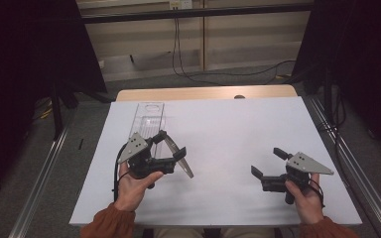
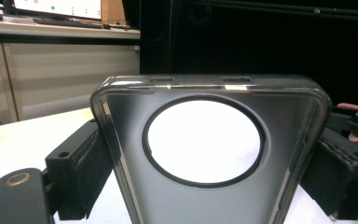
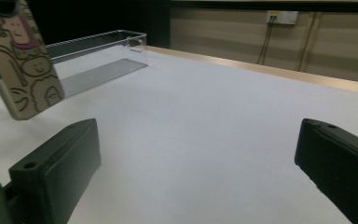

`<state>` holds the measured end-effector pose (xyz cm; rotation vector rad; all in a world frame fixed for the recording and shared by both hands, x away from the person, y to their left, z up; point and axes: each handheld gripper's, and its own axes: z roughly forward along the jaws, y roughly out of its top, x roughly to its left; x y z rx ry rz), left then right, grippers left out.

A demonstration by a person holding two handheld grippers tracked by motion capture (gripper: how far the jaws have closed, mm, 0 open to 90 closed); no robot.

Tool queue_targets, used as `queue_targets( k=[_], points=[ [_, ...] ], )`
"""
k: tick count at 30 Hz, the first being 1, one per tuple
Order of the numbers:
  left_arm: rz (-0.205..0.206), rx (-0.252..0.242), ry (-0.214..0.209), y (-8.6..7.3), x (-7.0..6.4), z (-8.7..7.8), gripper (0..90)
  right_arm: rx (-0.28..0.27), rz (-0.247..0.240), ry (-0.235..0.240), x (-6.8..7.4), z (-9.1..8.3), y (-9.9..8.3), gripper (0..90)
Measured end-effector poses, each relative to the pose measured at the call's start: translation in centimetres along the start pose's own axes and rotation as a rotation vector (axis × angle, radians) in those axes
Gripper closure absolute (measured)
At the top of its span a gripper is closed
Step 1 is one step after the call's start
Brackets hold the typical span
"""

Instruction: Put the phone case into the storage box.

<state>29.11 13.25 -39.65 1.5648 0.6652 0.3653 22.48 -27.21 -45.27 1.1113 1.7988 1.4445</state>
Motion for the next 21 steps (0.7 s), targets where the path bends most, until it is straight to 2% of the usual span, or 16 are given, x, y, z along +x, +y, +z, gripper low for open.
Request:
queue_targets(
  k=[2, 5, 6, 7, 8, 9, 11, 16, 20, 21],
  points=[
    [-0.001, -0.011, -0.012, 0.3, 0.1, -0.2, 12.3, -0.007, -0.001, -0.029, -0.1, -0.4, -0.1, 0.0],
    [-0.004, -0.012, 0.023, 0.6, 0.4, -0.5, 12.3, -0.007, -0.003, -0.065, -0.4, -1.0, -0.3, 0.1],
    [-0.001, -0.006, 0.021, 0.6, 0.5, -0.6, 12.3, -0.006, -0.003, -0.080, -0.5, -1.1, -0.4, 0.2],
    [-0.015, -0.018, 0.024, 0.7, 0.6, -0.6, 12.3, -0.003, 0.002, -0.083, -0.5, -1.3, -0.5, 0.2],
    [0.002, -0.016, 0.039, 0.8, 0.9, -0.7, 12.3, -0.002, -0.001, -0.094, -0.6, -1.4, -0.6, 0.2],
    [-0.016, -0.023, 0.040, 0.9, 0.9, -0.8, 12.3, -0.004, 0.006, -0.103, -0.7, -1.7, -0.7, 0.2],
    [-0.020, -0.018, 0.059, 1.0, 1.2, -1.0, 12.3, -0.006, 0.012, -0.116, -0.9, -2.0, -0.8, 0.2],
    [-0.029, -0.007, 0.094, 1.3, 1.7, -1.2, 12.3, -0.004, 0.011, -0.132, -1.3, -2.8, -1.2, 0.2],
    [-0.018, 0.009, 0.132, 1.6, 2.3, -1.2, 12.3, -0.009, 0.020, -0.127, -1.5, -3.4, -1.5, 0.0],
    [-0.018, 0.001, 0.138, 1.7, 2.5, -1.2, 12.3, -0.009, 0.020, -0.130, -1.6, -3.5, -1.5, 0.0]
  ],
)
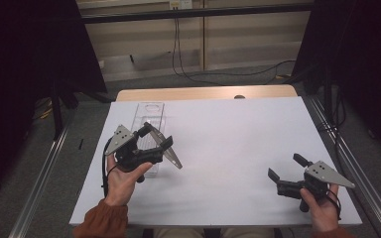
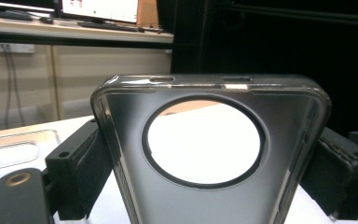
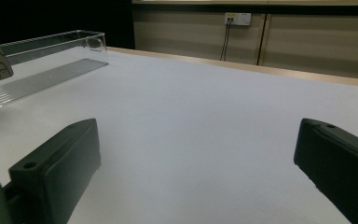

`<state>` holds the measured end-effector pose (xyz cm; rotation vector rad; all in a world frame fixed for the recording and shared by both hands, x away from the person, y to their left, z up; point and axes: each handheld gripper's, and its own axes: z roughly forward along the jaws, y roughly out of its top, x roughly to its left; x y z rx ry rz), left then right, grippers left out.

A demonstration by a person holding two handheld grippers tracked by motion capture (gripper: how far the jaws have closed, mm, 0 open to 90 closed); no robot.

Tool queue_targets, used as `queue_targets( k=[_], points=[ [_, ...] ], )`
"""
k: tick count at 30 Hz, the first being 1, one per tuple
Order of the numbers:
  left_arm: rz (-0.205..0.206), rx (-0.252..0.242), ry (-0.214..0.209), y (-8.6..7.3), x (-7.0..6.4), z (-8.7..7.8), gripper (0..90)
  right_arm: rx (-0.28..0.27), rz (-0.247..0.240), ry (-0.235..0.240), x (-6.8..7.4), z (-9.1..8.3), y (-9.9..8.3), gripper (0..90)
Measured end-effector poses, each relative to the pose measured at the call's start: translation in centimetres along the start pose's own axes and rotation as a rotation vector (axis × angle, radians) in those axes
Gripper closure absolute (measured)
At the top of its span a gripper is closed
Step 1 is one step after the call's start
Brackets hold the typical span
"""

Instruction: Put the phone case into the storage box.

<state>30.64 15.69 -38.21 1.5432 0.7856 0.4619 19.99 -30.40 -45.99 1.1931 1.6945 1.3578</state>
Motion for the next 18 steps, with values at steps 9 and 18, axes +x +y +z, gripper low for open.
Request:
queue_targets(
  k=[9, 18],
  points=[
    [0.010, -0.025, 0.025, 1.9, 1.2, -0.7, 12.3, 0.006, -0.006, 0.010, 0.0, 0.1, -0.1, 0.0],
    [0.000, -0.048, 0.062, 3.7, 2.0, -1.0, 12.3, 0.008, -0.010, 0.020, 0.2, 0.2, -0.1, 0.0]
  ],
)
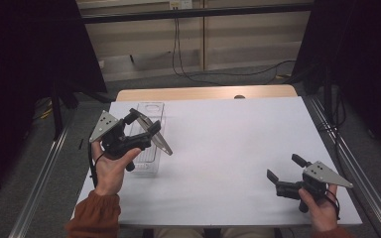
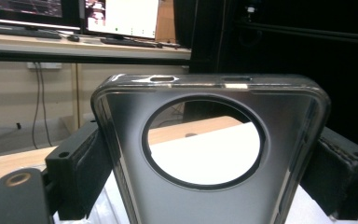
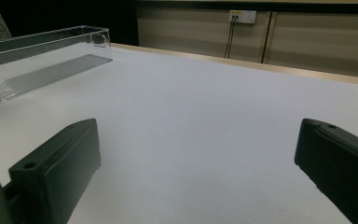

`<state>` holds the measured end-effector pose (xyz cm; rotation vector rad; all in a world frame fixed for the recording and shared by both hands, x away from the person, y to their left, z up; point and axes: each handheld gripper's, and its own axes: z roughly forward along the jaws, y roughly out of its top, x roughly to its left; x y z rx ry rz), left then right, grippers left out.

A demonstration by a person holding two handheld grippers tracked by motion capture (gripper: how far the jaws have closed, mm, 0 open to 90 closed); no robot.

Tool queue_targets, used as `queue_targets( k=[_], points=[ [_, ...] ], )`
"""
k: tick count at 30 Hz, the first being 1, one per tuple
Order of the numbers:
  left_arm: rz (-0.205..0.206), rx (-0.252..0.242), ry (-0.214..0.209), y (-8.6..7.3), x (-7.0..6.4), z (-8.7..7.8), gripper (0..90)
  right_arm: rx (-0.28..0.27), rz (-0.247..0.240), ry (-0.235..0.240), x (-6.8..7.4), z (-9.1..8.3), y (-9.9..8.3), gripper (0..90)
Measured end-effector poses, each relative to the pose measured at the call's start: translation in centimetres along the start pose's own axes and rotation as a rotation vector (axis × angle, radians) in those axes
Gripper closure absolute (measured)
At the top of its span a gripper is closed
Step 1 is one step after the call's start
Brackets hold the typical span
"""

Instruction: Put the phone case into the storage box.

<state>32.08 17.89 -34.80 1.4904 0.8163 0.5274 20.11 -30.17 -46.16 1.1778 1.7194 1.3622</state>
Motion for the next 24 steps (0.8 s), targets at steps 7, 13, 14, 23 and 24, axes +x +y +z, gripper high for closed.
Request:
queue_targets(
  k=[7, 13, 14, 23, 24],
  points=[
    [0.002, -0.005, 0.057, 0.7, 1.1, 0.4, 12.3, -0.001, -0.003, 0.010, 0.1, 0.0, 0.0, 0.0],
    [0.008, -0.001, 0.105, 1.1, 2.5, 1.1, 12.3, -0.004, -0.002, 0.011, 0.1, 0.1, 0.0, 0.0],
    [0.009, 0.001, 0.111, 1.3, 2.7, 1.2, 12.3, -0.004, -0.001, 0.011, 0.1, 0.0, 0.0, 0.0],
    [0.018, -0.009, 0.154, 1.6, 3.6, 1.9, 12.2, -0.006, -0.002, 0.016, 0.1, 0.0, 0.1, 0.0],
    [0.019, -0.007, 0.168, 1.5, 3.8, 2.2, 12.2, -0.010, -0.006, 0.018, 0.1, 0.0, 0.1, 0.0]
  ],
)
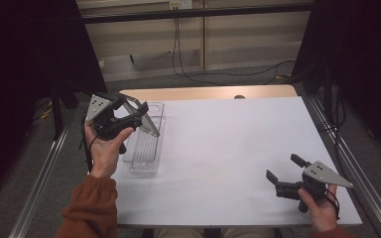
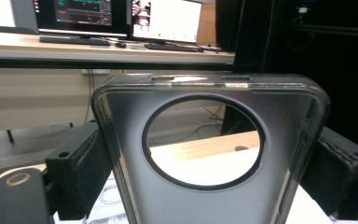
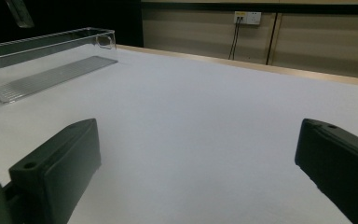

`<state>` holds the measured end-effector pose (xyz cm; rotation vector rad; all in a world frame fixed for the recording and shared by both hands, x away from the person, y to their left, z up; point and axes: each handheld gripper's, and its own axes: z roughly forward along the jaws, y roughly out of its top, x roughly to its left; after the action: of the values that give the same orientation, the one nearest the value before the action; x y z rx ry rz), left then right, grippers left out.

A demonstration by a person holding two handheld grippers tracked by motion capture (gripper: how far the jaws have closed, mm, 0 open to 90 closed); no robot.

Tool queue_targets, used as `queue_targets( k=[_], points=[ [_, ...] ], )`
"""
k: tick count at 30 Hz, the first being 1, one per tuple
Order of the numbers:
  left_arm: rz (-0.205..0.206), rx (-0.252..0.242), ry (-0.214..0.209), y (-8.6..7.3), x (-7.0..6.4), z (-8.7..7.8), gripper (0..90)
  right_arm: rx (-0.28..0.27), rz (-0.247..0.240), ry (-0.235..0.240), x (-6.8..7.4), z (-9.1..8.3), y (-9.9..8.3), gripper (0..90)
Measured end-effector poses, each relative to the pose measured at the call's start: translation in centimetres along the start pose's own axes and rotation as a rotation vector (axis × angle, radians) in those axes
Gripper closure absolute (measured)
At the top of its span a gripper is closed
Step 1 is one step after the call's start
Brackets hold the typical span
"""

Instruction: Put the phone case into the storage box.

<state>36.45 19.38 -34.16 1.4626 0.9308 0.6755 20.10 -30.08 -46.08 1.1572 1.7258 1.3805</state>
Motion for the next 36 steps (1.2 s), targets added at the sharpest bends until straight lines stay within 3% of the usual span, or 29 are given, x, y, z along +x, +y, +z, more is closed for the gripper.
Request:
queue_targets(
  k=[10, 15, 26, 28, 35, 36],
  points=[
    [0.001, 0.011, 0.038, -0.2, 0.8, 1.4, 12.2, 0.004, 0.006, 0.003, 0.0, 0.0, 0.0, 0.0],
    [0.035, 0.026, 0.066, -0.5, 1.3, 2.2, 12.2, 0.003, 0.005, 0.005, 0.0, 0.0, 0.0, 0.0],
    [0.030, 0.035, 0.108, -1.2, 2.1, 3.8, 12.2, 0.004, 0.000, 0.007, 0.1, 0.0, 0.0, 0.0],
    [0.031, 0.034, 0.100, -1.2, 2.1, 3.9, 12.2, 0.004, 0.002, 0.007, 0.1, 0.0, 0.0, 0.0],
    [0.051, 0.066, 0.145, -1.9, 2.4, 4.8, 12.0, 0.006, 0.004, 0.015, 0.1, 0.0, 0.0, 0.0],
    [0.037, 0.057, 0.138, -2.1, 2.4, 4.9, 12.0, 0.005, 0.002, 0.015, 0.1, 0.0, 0.0, 0.0]
  ],
)
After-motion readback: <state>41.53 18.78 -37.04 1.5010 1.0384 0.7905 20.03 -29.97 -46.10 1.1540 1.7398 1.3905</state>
